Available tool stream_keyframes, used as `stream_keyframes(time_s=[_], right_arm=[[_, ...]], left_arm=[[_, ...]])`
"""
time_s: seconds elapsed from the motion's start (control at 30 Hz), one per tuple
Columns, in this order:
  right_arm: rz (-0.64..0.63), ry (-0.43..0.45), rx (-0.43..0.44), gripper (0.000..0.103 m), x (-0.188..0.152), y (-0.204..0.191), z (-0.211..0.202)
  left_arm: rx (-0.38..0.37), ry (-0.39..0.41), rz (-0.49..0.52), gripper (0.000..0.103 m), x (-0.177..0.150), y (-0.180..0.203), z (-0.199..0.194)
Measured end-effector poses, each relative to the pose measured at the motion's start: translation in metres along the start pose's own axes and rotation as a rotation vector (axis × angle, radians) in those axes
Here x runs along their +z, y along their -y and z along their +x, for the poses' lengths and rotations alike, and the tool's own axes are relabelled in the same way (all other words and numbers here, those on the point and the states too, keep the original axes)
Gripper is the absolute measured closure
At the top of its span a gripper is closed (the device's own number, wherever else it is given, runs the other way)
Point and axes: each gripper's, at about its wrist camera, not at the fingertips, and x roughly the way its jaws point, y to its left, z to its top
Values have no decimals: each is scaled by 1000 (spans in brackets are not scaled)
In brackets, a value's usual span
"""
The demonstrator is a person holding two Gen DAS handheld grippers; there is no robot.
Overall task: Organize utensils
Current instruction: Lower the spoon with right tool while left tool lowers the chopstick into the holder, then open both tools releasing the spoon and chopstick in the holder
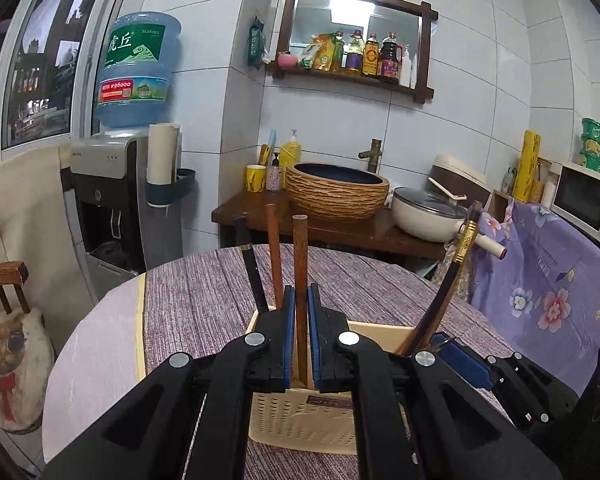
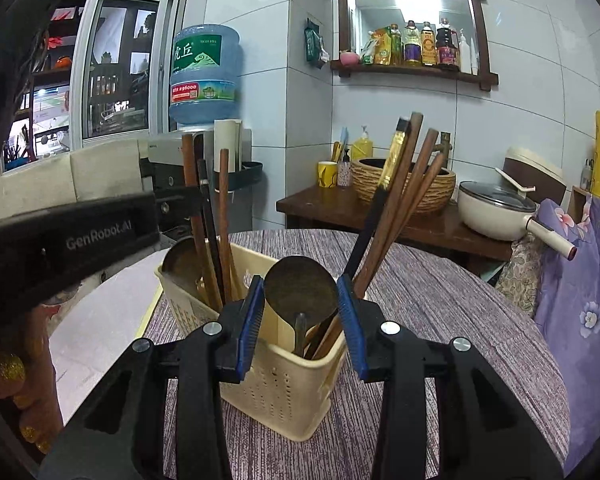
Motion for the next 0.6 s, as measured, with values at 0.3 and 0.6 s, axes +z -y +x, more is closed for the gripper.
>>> stream_keyframes(time_s=[0.3, 0.6], right_arm=[[-2, 22, 11, 53, -4, 1, -9], [-35, 76, -31, 27, -18, 9, -59]], left_arm=[[-6, 16, 8, 64, 3, 1, -18], [20, 58, 4, 18, -10, -11, -68]])
